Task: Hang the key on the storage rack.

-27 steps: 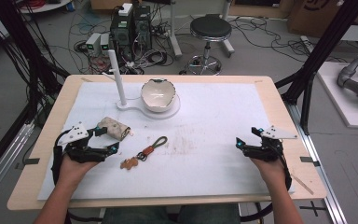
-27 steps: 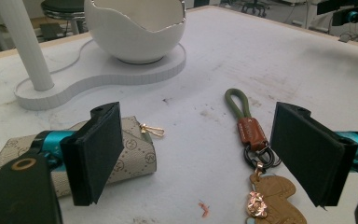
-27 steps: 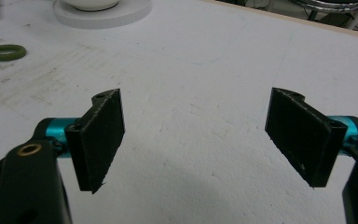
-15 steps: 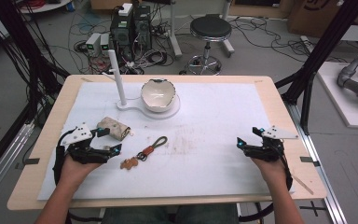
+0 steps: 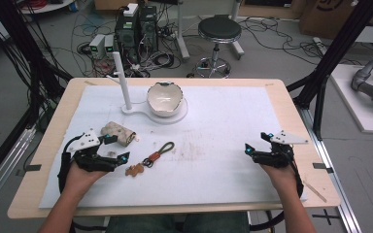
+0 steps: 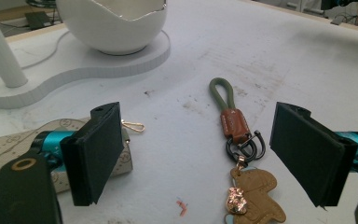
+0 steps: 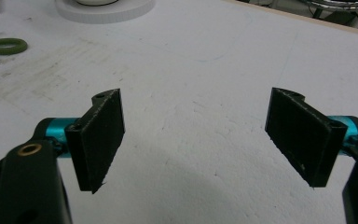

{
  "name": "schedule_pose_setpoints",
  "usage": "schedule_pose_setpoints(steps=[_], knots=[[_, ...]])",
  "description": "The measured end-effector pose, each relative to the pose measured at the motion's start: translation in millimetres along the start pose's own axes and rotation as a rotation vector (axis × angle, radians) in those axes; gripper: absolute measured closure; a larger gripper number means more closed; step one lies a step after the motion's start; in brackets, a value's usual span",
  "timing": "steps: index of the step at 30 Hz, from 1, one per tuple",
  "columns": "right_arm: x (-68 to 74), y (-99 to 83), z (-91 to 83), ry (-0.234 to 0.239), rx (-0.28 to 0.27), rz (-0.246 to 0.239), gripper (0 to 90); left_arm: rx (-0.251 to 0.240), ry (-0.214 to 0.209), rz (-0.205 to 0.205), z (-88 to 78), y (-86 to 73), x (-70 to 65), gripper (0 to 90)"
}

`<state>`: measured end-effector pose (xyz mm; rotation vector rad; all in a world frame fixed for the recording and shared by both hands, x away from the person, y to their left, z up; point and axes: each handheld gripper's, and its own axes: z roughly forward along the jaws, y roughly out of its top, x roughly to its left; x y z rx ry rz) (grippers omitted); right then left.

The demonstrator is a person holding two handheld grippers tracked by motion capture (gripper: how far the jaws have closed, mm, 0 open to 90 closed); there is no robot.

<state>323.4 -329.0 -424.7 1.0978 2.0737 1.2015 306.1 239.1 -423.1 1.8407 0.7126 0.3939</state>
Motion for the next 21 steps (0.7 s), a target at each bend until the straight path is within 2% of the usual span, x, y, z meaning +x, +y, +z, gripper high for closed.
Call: schedule_pose_setpoints(steps=[10,15,21], knots=[[1.1,-4.2,-6.4,-0.005,0.01,-0.01,20.1,0.037,-0.05,0.019,22.1,6.3,-8.8,17.3],[-0.4,-7.7,-12.3,-0.017,0.009,-0.003,20.1,0.076,-0.063,0.016,36.3,8.4,-11.7,17.4],[-1.5,-13.0,-19.1,-0.03,0.016,0.004,20.1,0.134,-0.085,0.032,57.7,11.5,-18.8,17.3]])
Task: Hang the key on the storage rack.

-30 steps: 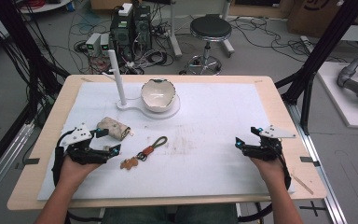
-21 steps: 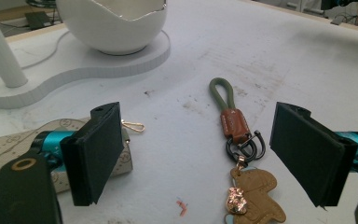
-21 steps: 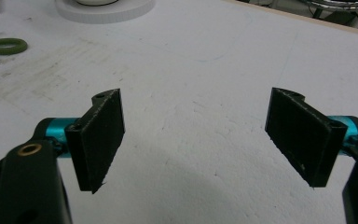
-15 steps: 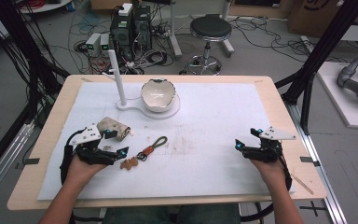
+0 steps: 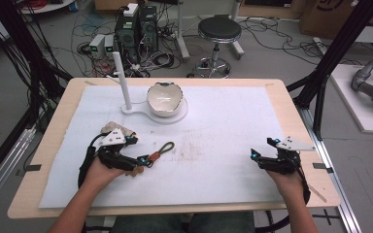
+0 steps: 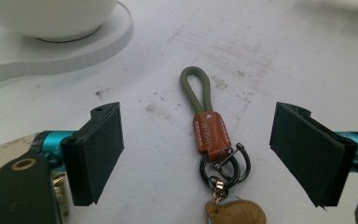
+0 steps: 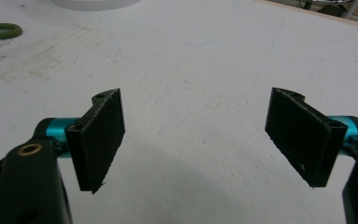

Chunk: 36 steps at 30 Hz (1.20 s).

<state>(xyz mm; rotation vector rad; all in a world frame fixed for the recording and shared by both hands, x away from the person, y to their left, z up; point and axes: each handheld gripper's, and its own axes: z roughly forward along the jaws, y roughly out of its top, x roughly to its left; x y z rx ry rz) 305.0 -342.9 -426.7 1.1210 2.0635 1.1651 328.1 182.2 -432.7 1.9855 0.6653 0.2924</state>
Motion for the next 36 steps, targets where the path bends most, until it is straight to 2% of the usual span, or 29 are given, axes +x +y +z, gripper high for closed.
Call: schedule_pose_setpoints(steps=[12,16,18,19,23,28,36], knots=[[0.3,-7.8,-8.0,-0.006,0.008,0.005,20.1,0.133,-0.017,0.024,34.4,5.5,-8.4,17.8],[0.6,-9.2,-9.3,-0.009,0.011,-0.003,20.1,0.182,0.003,0.019,41.4,4.8,-8.2,21.8],[0.2,-9.8,-10.0,-0.009,0.012,-0.002,20.1,0.234,0.04,0.023,44.7,3.2,-8.0,27.6],[0.2,-10.0,-10.5,-0.01,0.013,0.001,20.1,0.229,0.051,0.034,44.9,3.1,-8.6,30.7],[-0.5,-10.6,-11.3,-0.007,0.009,0.009,20.1,0.24,0.069,0.029,44.6,4.5,-10.5,35.5],[1.2,-9.9,-10.0,-0.004,0.011,-0.001,20.1,0.243,0.052,0.059,43.7,5.8,-15.5,48.7],[3.5,-9.0,-7.9,-0.002,0.017,-0.007,20.1,0.232,0.045,0.041,42.2,4.4,-16.2,58.3]])
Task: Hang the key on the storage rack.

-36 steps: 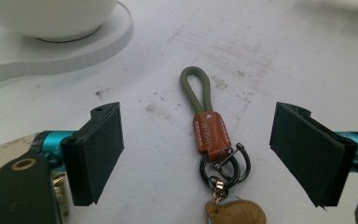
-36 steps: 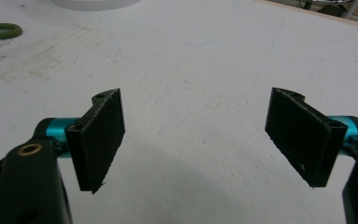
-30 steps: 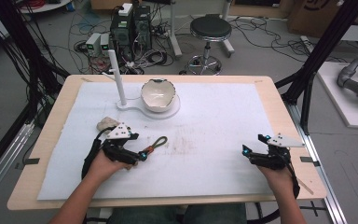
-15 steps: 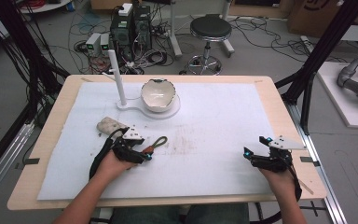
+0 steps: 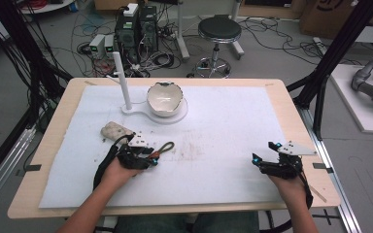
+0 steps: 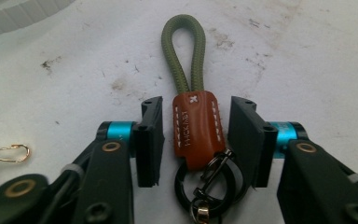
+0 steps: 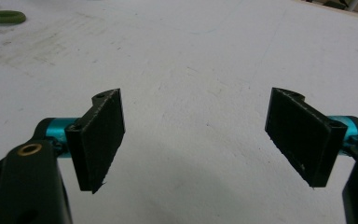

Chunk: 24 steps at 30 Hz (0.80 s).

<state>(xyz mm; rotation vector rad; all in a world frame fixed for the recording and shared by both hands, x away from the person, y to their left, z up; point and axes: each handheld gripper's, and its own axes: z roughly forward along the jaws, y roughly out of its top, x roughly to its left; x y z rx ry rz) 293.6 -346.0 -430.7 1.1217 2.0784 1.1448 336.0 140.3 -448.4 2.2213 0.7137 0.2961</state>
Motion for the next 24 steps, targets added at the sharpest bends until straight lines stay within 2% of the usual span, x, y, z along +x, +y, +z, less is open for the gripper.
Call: schedule_pose_setpoints(steps=[2,5,10,13,16,21,24], knots=[[0.3,0.2,0.2,-0.002,0.0,-0.005,20.1,-0.011,-0.004,0.004,0.2,-0.9,-0.8,63.9],[0.8,0.2,0.6,-0.001,0.003,-0.005,20.1,-0.017,-0.005,0.016,0.0,-1.4,-2.0,67.0],[1.3,0.7,1.0,-0.001,0.003,-0.009,20.1,-0.008,0.014,0.069,-0.9,0.7,-7.6,69.8],[1.4,0.9,1.1,0.001,0.0,-0.013,20.1,-0.017,0.004,0.083,-2.2,2.1,-9.6,70.4],[1.6,1.3,1.6,0.002,-0.001,-0.011,20.1,-0.047,0.007,0.09,-7.8,4.0,-10.0,70.6],[2.5,2.8,4.6,0.01,-0.002,-0.019,20.1,-0.095,0.043,0.092,-23.8,5.8,-10.2,71.0],[4.3,4.7,7.7,0.018,0.001,-0.021,20.1,-0.147,0.056,0.084,-35.4,7.2,-9.6,71.1]])
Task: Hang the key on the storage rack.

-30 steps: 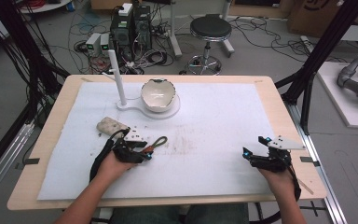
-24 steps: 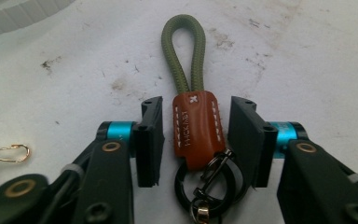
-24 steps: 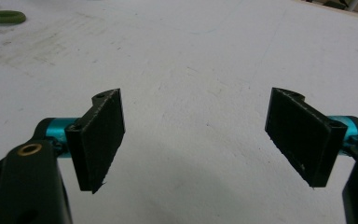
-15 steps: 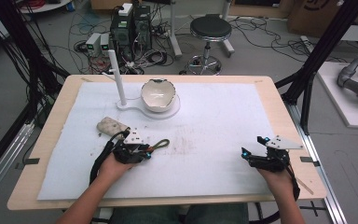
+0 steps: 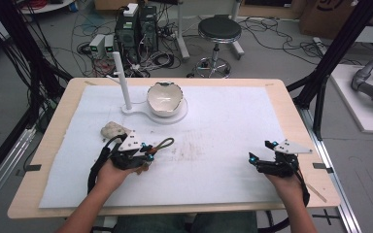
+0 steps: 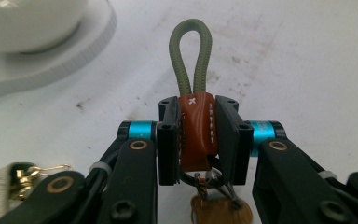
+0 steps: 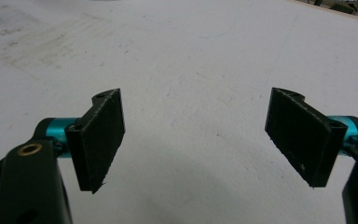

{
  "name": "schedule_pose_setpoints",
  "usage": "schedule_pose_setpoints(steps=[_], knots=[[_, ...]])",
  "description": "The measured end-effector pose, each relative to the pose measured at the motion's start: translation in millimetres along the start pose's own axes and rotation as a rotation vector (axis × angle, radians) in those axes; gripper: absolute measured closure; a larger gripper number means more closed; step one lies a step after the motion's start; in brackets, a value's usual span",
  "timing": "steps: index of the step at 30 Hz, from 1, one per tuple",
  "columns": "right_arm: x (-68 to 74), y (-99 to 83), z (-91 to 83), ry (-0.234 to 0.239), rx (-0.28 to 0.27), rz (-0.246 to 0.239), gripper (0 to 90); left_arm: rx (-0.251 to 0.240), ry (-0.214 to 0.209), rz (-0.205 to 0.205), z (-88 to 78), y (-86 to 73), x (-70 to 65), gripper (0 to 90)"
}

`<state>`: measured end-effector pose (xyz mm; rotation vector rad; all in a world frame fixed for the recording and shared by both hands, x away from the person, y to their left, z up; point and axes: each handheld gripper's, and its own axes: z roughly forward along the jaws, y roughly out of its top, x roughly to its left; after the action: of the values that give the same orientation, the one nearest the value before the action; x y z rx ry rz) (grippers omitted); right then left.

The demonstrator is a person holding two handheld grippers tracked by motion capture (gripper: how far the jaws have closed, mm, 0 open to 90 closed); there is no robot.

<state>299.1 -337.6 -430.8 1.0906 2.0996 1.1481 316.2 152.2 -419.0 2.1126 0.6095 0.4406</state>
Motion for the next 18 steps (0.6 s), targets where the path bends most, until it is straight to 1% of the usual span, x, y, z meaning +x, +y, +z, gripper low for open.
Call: schedule_pose_setpoints(steps=[2,3,4,5,6,8,9,10,11,12,16,18], knots=[[1.4,2.0,2.6,0.006,-0.001,-0.002,20.1,-0.035,0.011,-0.019,-9.8,2.5,2.3,71.1],[1.4,2.0,2.6,0.006,-0.001,-0.002,20.1,-0.035,0.011,-0.019,-9.8,2.5,2.3,71.1],[2.7,3.5,4.7,0.01,-0.004,-0.003,20.1,-0.061,0.027,-0.027,-17.5,4.1,4.7,71.2],[3.6,4.2,5.2,0.014,-0.003,0.0,20.1,-0.072,0.035,-0.036,-22.8,5.2,6.8,71.2],[4.0,5.5,6.7,0.018,-0.008,-0.011,20.1,-0.081,0.043,-0.043,-25.9,5.8,7.7,71.2],[5.0,7.5,8.6,0.022,-0.009,-0.009,20.1,-0.101,0.061,-0.049,-34.5,8.0,11.9,71.2],[4.9,8.2,9.7,0.02,-0.012,-0.011,20.1,-0.118,0.073,-0.06,-39.8,9.5,14.3,71.2],[5.0,9.2,11.3,0.026,-0.014,-0.012,20.1,-0.125,0.077,-0.062,-43.1,10.7,16.4,71.2],[5.2,9.8,12.3,0.028,-0.014,-0.011,20.1,-0.125,0.077,-0.062,-43.1,10.7,16.4,71.1],[5.5,10.7,14.2,0.031,-0.015,-0.013,20.1,-0.146,0.094,-0.068,-51.8,15.6,21.9,71.2],[8.0,14.5,20.0,0.043,-0.013,-0.013,20.1,-0.17,0.126,-0.058,-63.7,28.0,28.9,71.1],[9.3,17.1,23.1,0.047,-0.013,-0.019,20.1,-0.177,0.144,-0.043,-70.2,37.4,32.8,71.2]])
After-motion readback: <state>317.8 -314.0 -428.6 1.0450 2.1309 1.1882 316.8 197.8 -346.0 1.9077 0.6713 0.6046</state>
